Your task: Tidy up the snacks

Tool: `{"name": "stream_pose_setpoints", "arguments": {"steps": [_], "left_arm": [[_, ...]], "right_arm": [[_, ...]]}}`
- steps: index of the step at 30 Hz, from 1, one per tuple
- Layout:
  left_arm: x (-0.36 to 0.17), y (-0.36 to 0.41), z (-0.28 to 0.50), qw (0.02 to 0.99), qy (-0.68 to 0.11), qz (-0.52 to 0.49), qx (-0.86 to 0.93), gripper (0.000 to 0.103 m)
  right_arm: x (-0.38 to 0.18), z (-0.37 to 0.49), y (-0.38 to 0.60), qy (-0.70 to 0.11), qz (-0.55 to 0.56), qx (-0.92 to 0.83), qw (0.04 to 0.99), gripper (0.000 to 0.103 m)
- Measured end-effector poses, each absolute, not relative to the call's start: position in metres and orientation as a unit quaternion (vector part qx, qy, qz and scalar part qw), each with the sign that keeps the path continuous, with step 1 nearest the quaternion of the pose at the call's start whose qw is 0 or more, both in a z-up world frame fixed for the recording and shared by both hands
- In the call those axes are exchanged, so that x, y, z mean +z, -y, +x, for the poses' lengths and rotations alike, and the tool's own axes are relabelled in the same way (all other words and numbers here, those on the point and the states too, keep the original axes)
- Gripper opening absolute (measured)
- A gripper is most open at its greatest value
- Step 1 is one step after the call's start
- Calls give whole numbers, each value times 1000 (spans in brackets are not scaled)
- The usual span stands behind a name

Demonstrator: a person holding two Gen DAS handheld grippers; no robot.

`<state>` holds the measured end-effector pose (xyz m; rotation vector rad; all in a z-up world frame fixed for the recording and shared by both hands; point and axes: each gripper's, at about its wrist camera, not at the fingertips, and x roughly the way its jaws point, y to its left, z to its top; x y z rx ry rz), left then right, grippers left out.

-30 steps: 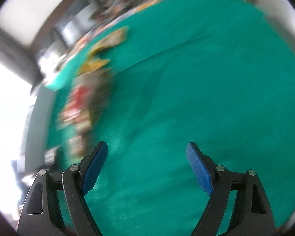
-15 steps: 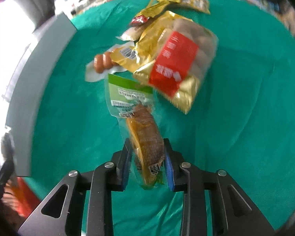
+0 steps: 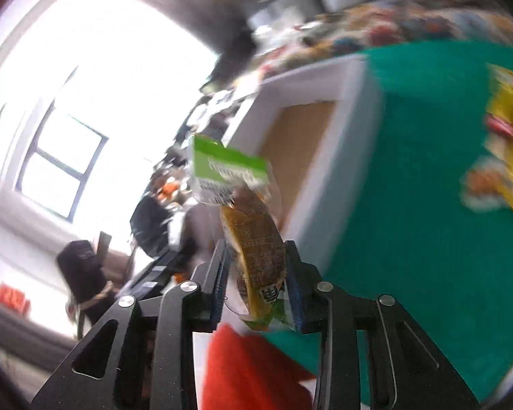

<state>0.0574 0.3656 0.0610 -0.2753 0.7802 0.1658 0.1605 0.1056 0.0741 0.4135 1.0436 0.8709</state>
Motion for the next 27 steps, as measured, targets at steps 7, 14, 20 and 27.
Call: {"name": "stream_pose_setpoints", "arguments": {"steps": [7, 14, 20, 27], "left_arm": [[28, -385, 54, 898, -399, -143, 118, 86], [37, -296, 42, 915, -375, -150, 22, 88], [22, -173, 56, 903, -399, -122, -100, 102], [-42, -83, 114, 890, -446, -41, -90, 102]], "right_arm": [[70, 168, -138, -478, 192, 405, 756, 60], [-11, 155, -22, -467, 77, 207, 856, 62], [-90, 114, 107, -453, -15, 2, 892, 62], [-106, 129, 184, -441, -2, -90, 893, 62]]}}
